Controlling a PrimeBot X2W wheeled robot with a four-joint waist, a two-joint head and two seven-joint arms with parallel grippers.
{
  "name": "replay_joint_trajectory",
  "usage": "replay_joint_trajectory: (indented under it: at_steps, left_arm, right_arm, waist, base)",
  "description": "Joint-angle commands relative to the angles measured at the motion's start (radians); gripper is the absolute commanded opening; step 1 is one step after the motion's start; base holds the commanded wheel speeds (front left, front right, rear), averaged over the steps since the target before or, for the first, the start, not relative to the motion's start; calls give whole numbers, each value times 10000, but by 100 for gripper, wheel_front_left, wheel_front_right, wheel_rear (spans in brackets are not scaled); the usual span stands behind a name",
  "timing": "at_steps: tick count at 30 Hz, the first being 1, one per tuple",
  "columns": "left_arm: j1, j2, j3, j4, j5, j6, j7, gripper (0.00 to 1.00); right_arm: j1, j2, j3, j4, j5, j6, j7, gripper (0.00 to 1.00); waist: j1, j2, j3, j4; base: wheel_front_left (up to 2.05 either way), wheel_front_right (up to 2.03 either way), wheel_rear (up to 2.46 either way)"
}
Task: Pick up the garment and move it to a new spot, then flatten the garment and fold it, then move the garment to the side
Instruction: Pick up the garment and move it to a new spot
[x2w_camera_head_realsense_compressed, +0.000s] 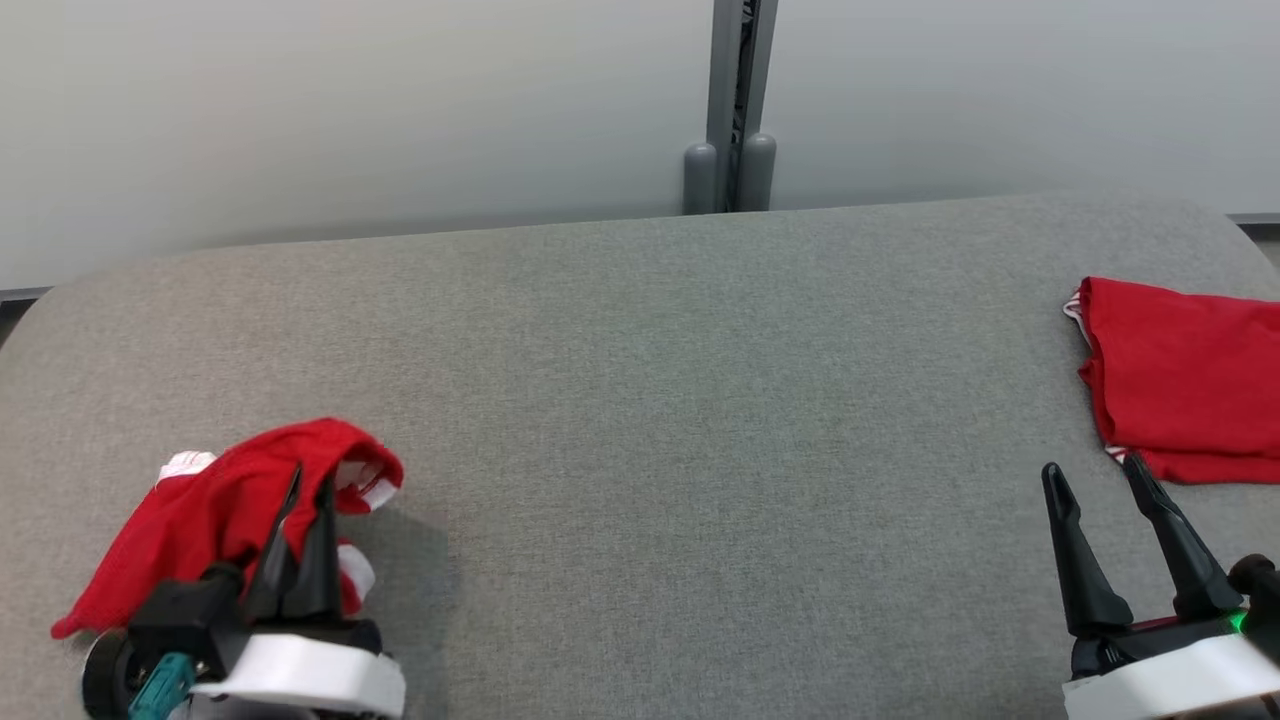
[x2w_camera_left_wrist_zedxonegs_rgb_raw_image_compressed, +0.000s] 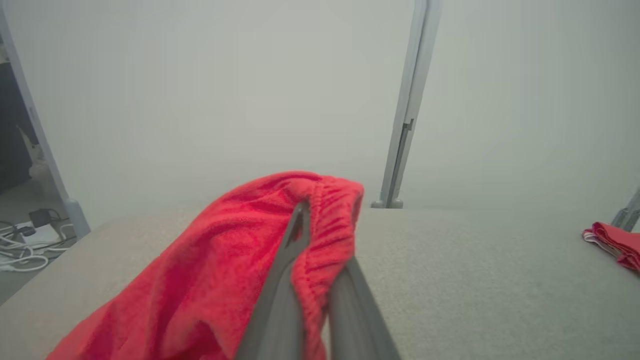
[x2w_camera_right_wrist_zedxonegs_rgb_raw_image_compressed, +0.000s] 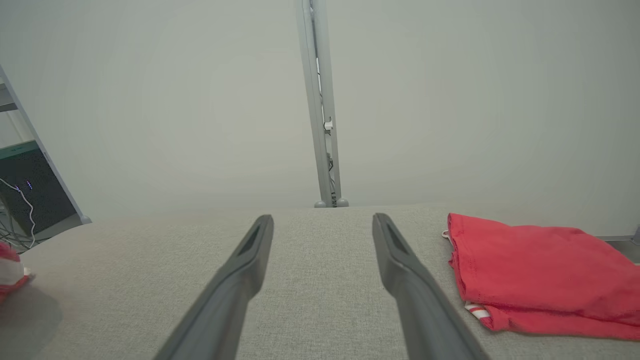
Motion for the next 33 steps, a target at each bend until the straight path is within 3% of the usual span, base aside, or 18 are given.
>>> replay_joint_trajectory:
  at_steps: [1, 16, 23, 29, 30, 31, 33]
  left_arm:
    - [-285, -5, -86, -45, 95, -53, -21, 0]
    - [-4522, -627, -2453, 1571, 533, -1535, 216, 0]
    - [-5342, -884, -3678, 3004, 164, -1837, 57, 0]
    - [-5728, -945, -4733, 4191, -501, -1808, -264, 0]
    - [-5780, -943, -4886, 4355, -659, -1750, -284, 32]
    - [-5834, -944, -5065, 4487, -738, -1721, -327, 100]
    - [-5994, -955, -5382, 4580, -987, -1749, -521, 100]
  right_arm:
    - [-118, -28, -20, -66, 66, 3, 8, 100]
    - [-1017, 93, -101, 256, 532, 3, -601, 100]
    - [-1414, 248, 103, 767, 737, 3, -1008, 100]
    - [-1630, 322, 262, 1095, 871, 3, -1252, 100]
    - [-1638, 332, 276, 1146, 890, 3, -1275, 100]
    - [-1646, 339, 279, 1195, 891, 3, -1291, 100]
    - [-1686, 338, 241, 1259, 900, 3, -1340, 100]
  waist:
    - [0, 0, 152, -185]
    - [0, 0, 2093, -1803]
    - [0, 0, 2778, -2505]
    - [0, 0, 3034, -2794]
    - [0, 0, 3048, -2802]
    - [0, 0, 3050, -2795]
    - [0, 0, 3015, -2730]
  base:
    - [0, 0, 0]
    - [0, 0, 0]
    - [0, 0, 0]
    - [0, 0, 0]
    - [0, 0, 0]
    - [0, 0, 0]
    - [0, 0, 0]
